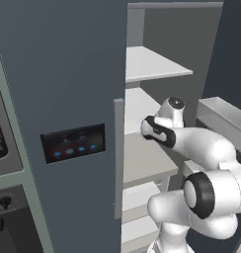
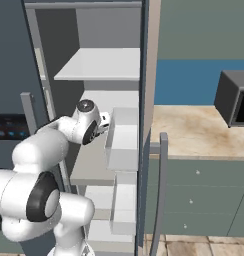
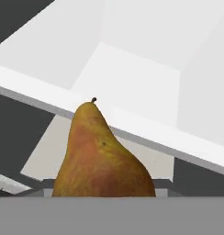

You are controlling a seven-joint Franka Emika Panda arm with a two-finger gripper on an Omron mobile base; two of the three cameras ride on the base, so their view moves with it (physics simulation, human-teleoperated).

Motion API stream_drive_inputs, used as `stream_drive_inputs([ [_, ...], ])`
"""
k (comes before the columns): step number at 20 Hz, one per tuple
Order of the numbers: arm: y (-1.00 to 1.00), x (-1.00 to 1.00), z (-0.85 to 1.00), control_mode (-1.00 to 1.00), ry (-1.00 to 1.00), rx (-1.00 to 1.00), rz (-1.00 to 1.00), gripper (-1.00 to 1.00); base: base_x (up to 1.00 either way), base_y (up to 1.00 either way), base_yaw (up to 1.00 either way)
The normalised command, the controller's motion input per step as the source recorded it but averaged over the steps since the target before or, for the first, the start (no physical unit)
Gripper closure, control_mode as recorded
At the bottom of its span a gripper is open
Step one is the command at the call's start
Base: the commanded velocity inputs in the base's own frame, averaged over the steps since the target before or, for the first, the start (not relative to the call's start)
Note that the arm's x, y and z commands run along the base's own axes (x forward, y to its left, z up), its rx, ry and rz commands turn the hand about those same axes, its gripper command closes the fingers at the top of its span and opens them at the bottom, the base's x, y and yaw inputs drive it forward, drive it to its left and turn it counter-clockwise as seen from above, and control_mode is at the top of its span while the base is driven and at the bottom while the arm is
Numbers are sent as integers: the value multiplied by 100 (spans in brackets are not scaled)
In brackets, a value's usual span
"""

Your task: Pick the orange and pear from the fridge and place them inside the tupperware on the counter.

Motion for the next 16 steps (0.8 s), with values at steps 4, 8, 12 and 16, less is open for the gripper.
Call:
stream_drive_inputs([
  [4,0,-100,78,-100,18,0,-3,100,0,0,0],
  [8,0,-100,92,-100,11,0,-3,100,0,0,0],
  [12,-3,-100,39,-100,1,0,-1,100,0,0,0],
  [16,-5,-100,24,-100,0,0,0,100,0,0,0],
])
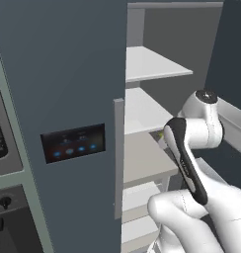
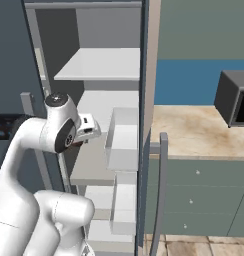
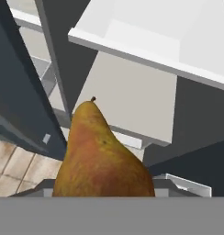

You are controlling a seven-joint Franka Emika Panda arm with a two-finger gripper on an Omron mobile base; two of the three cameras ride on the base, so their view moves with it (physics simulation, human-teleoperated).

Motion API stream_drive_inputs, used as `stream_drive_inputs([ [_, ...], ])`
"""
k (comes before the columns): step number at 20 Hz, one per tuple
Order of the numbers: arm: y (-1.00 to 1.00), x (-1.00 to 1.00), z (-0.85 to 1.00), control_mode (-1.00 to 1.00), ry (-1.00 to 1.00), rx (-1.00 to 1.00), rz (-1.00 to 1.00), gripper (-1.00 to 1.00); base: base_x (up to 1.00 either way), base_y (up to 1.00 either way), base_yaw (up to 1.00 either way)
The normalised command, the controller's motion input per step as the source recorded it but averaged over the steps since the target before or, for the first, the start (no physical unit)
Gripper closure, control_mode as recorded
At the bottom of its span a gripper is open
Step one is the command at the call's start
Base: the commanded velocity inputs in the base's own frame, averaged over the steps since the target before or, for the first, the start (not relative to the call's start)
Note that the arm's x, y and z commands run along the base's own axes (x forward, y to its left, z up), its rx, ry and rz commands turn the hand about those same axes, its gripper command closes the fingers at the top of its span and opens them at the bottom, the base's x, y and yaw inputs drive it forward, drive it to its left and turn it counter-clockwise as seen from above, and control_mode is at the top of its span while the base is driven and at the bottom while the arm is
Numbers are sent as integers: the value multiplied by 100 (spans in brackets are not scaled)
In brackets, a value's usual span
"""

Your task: Pick the orange and pear from the fridge and place them inside the tupperware on the counter.

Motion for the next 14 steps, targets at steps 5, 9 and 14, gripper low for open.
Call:
stream_drive_inputs([
  [5,-2,-100,54,-100,0,0,0,100,0,0,0],
  [9,0,-99,37,-100,7,0,0,100,0,0,0],
  [14,0,-19,4,100,3,0,0,100,-80,-7,0],
])
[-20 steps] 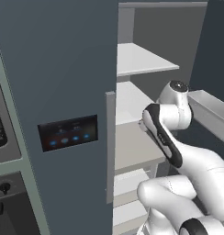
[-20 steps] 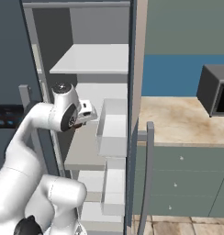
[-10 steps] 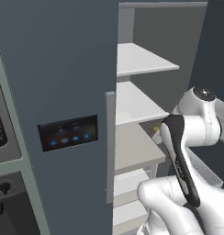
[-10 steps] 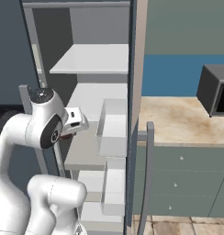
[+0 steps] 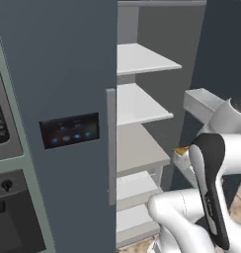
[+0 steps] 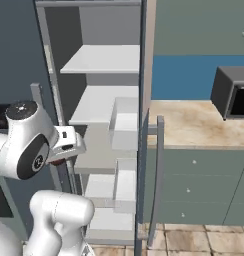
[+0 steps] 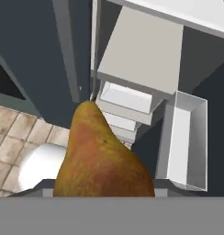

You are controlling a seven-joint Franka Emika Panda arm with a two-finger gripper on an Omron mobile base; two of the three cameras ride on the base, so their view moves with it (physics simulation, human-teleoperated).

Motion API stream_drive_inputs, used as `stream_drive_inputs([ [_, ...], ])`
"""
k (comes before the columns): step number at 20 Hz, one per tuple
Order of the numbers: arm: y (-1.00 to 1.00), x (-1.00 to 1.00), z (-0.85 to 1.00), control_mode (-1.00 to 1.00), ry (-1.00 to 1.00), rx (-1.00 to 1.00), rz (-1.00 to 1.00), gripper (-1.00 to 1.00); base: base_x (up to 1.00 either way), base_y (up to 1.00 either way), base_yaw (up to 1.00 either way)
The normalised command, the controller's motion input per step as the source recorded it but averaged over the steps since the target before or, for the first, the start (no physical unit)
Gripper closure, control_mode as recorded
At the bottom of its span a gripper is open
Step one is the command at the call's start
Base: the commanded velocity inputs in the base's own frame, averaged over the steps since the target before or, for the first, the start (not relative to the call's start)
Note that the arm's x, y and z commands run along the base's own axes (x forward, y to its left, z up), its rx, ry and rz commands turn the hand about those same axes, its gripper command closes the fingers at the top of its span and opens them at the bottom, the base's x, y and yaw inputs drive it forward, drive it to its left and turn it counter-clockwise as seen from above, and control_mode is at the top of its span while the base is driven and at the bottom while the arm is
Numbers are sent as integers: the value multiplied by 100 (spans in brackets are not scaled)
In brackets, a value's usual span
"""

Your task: Pick the orange and pear from the fridge and place them inside the tupperware on the counter.

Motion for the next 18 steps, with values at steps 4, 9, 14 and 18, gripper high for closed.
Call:
stream_drive_inputs([
  [4,0,0,0,100,0,0,0,100,-100,-27,0],
  [9,0,0,0,100,0,0,0,100,-79,-86,-6],
  [14,0,0,0,100,0,0,0,100,-33,-100,-12],
  [18,0,0,0,100,0,0,0,100,0,-100,-21],
])
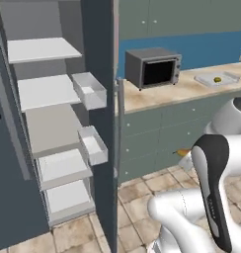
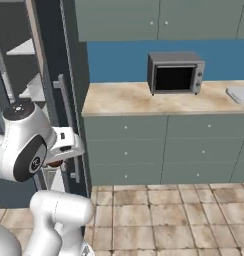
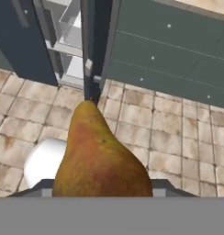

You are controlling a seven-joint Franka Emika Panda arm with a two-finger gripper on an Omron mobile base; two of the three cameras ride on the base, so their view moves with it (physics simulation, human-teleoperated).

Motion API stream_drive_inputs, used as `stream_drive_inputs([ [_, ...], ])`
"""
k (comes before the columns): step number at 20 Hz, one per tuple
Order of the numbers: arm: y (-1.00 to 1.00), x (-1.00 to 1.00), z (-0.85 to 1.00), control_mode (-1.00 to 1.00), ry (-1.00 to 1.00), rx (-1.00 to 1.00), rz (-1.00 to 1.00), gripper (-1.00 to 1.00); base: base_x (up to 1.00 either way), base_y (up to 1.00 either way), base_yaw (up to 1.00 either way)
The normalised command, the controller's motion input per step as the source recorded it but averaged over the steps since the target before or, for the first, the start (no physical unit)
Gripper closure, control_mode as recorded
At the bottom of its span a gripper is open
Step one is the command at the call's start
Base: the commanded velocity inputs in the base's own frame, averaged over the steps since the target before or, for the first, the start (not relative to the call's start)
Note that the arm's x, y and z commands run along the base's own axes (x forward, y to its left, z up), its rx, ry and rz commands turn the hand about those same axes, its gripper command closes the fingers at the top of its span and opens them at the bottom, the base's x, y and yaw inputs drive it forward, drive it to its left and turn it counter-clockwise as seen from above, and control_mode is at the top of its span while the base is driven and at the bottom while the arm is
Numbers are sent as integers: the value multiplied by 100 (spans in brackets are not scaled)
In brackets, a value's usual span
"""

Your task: Pick the orange and pear from the fridge and place them inside the tupperware on the counter.

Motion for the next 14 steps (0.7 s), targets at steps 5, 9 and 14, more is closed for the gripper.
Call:
stream_drive_inputs([
  [5,0,0,0,100,0,0,0,100,14,-100,-22],
  [9,0,0,0,100,0,0,0,100,42,-100,-20],
  [14,0,0,0,100,0,0,0,100,89,-100,-12],
])
